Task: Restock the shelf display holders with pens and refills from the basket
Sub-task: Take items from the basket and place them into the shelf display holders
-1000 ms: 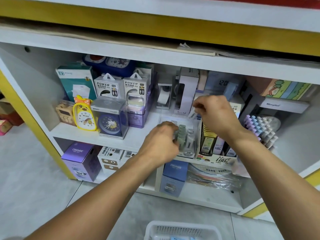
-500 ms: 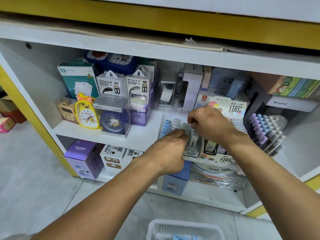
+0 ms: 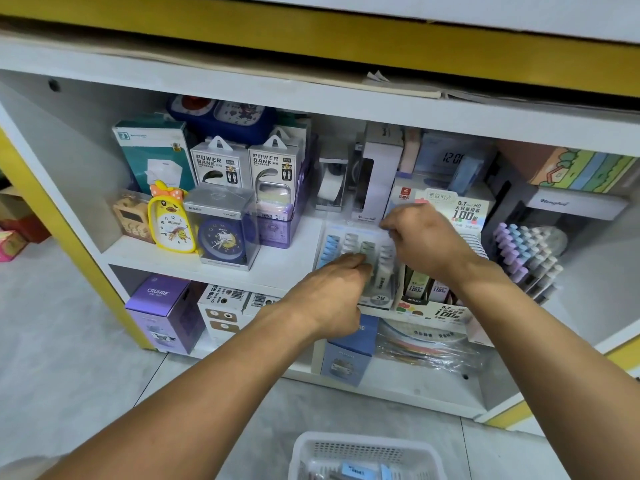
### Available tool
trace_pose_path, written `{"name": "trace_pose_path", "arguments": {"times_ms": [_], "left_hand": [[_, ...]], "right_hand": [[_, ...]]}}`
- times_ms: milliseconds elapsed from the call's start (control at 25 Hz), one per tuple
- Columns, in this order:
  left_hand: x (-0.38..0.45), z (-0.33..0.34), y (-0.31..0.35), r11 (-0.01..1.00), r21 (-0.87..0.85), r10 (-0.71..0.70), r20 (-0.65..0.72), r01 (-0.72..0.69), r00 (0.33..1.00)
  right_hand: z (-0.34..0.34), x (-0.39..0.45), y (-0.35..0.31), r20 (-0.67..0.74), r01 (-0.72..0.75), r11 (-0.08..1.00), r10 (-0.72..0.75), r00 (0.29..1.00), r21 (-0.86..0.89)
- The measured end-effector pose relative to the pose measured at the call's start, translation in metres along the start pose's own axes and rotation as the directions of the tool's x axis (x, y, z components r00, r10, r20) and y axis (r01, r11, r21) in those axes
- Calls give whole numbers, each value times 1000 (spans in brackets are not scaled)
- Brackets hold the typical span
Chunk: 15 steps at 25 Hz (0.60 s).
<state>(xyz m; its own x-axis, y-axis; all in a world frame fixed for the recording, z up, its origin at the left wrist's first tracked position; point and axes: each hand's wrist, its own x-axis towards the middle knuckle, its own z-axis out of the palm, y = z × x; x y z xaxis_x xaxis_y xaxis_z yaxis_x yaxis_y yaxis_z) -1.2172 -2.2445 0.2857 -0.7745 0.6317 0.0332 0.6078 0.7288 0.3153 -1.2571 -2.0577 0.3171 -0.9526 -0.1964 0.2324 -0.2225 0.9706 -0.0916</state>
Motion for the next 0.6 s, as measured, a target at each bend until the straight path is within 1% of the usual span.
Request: {"name": "trace_pose_path", "arguments": {"times_ms": [80, 120, 160, 240, 280, 320, 400, 440, 480, 520, 560, 600], "left_hand": [[-1, -3, 2, 1000, -18, -14, -27, 13, 1000], [-2, -2, 4, 1000, -15, -9, -61, 8, 998], [-3, -2, 7, 1000, -5, 4, -104, -4, 995], [-8, -1, 15, 1000, 11, 10, -164, -8, 986], [-11, 1, 18, 1000, 8, -1, -168, 2, 986], [-16, 5, 22, 1000, 5, -10, -144, 11, 989], [-32, 22, 33, 999, -28, -23, -4, 23, 1000], [-41, 37, 39, 998, -58, -24, 100, 30, 995], [-50, 53, 44, 995, -85, -28, 228, 48, 973], [-59, 72, 47, 993, -90, -39, 369, 77, 929], [-68, 88, 47, 992, -71, -53, 495, 101, 867], [-73, 103, 45, 992, -36, -73, 593, 117, 802]], "right_hand": [[-12, -5, -1, -119, -20, 993, 35, 992, 118], [-18, -11, -4, -127, -40, 981, 66, 990, 192], [-23, -18, -6, -107, -66, 962, 97, 990, 263], [-30, -39, -13, -13, -140, 911, 157, 988, 387], [-30, -52, -17, 52, -170, 890, 163, 985, 423], [-26, -69, -22, 116, -178, 883, 141, 983, 434], [-6, -110, -31, 279, -157, 906, 46, 959, 393], [7, -132, -33, 393, -171, 918, 19, 919, 357], [24, -154, -34, 521, -199, 927, 4, 854, 318], [43, -176, -33, 638, -221, 936, -4, 770, 273], [63, -194, -31, 724, -229, 947, -4, 690, 224], [83, -209, -28, 781, -244, 953, 13, 624, 179]]}}
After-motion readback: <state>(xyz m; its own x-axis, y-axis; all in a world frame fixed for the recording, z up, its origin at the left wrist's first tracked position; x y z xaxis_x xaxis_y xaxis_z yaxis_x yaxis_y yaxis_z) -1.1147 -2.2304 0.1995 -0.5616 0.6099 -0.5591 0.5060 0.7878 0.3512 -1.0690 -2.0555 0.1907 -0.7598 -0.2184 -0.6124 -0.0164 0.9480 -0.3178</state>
